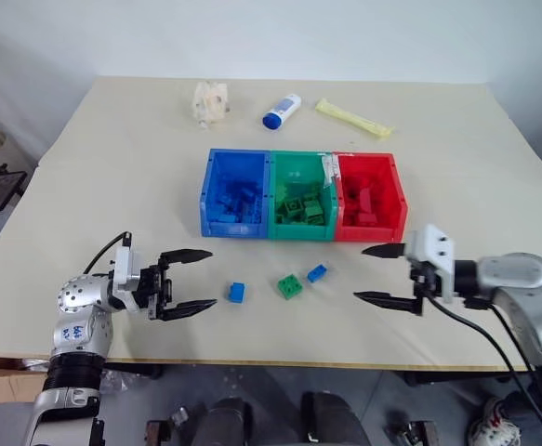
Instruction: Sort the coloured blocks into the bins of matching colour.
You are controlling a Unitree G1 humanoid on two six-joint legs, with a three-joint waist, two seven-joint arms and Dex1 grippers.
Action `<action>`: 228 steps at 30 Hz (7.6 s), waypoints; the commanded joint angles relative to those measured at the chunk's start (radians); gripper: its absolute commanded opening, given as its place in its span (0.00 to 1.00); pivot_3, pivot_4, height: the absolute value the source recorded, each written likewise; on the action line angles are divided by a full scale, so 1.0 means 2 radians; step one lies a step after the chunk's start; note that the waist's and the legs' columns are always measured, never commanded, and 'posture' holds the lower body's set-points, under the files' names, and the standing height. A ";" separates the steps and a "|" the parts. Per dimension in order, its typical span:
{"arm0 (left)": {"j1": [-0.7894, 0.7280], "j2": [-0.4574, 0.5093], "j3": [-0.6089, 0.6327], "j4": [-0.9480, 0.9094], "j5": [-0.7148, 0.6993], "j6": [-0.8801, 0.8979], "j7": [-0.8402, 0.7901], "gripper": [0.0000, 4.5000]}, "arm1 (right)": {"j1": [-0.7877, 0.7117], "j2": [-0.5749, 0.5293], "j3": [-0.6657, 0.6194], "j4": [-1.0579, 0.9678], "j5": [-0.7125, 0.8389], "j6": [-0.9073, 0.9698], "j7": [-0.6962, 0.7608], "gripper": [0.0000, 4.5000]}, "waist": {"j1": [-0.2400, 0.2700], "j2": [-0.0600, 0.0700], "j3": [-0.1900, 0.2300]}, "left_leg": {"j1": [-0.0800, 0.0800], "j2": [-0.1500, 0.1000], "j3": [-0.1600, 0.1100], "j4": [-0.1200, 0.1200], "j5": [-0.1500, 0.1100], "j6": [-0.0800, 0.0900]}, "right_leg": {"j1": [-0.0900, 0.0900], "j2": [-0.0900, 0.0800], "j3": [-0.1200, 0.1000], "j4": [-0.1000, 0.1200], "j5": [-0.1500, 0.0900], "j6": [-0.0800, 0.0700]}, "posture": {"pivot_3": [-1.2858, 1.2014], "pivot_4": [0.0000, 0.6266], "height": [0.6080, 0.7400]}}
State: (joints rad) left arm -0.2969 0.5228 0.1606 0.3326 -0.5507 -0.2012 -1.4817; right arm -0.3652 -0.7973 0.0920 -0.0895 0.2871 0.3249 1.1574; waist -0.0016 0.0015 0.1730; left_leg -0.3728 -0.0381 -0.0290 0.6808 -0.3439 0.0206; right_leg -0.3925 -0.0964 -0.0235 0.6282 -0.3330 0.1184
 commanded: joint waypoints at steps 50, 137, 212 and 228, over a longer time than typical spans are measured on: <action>0.092 0.010 0.025 -0.105 -0.023 0.012 0.034 1.00 | -0.043 0.056 0.021 -0.019 -0.030 0.014 -0.026 0.67 | -0.002 0.000 0.000 | 0.000 0.000 0.000 0.000 0.000 0.000 | 0.000 0.000 0.000 0.000 0.000 0.000 | 0.52 0.24 1.00; 0.104 0.002 0.041 -0.103 0.045 -0.012 0.168 1.00 | 0.023 0.027 -0.079 -0.027 0.089 -0.020 0.054 0.99 | -0.011 0.000 0.000 | 0.000 0.000 0.000 -0.001 0.000 0.000 | 0.000 0.000 0.000 0.000 0.000 0.000 | 0.52 0.24 1.00; -0.227 -0.066 -0.092 0.054 0.197 0.094 0.359 0.71 | 0.114 0.024 -0.188 -0.094 0.168 -0.013 -0.059 1.00 | 0.012 0.001 0.001 | 0.000 -0.001 0.001 0.000 0.000 0.000 | 0.000 0.000 -0.001 0.000 0.001 0.001 | 0.52 0.24 1.00; -0.088 0.085 -0.029 -0.061 0.110 0.132 0.191 1.00 | 0.115 -0.006 -0.187 -0.066 0.159 -0.015 -0.019 1.00 | 0.007 -0.001 0.001 | 0.000 0.000 0.000 0.000 0.000 0.000 | 0.000 0.000 0.000 0.000 0.001 0.001 | 0.52 0.24 1.00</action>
State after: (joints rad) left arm -0.4837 0.6631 0.0545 0.2441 -0.2937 0.0654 -1.0538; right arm -0.1274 -0.7931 -0.2715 -0.2245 0.6015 0.3066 1.1002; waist 0.0117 0.0001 0.1759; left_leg -0.3734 -0.0386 -0.0283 0.6807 -0.3431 0.0211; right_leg -0.3927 -0.0963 -0.0235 0.6277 -0.3316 0.1210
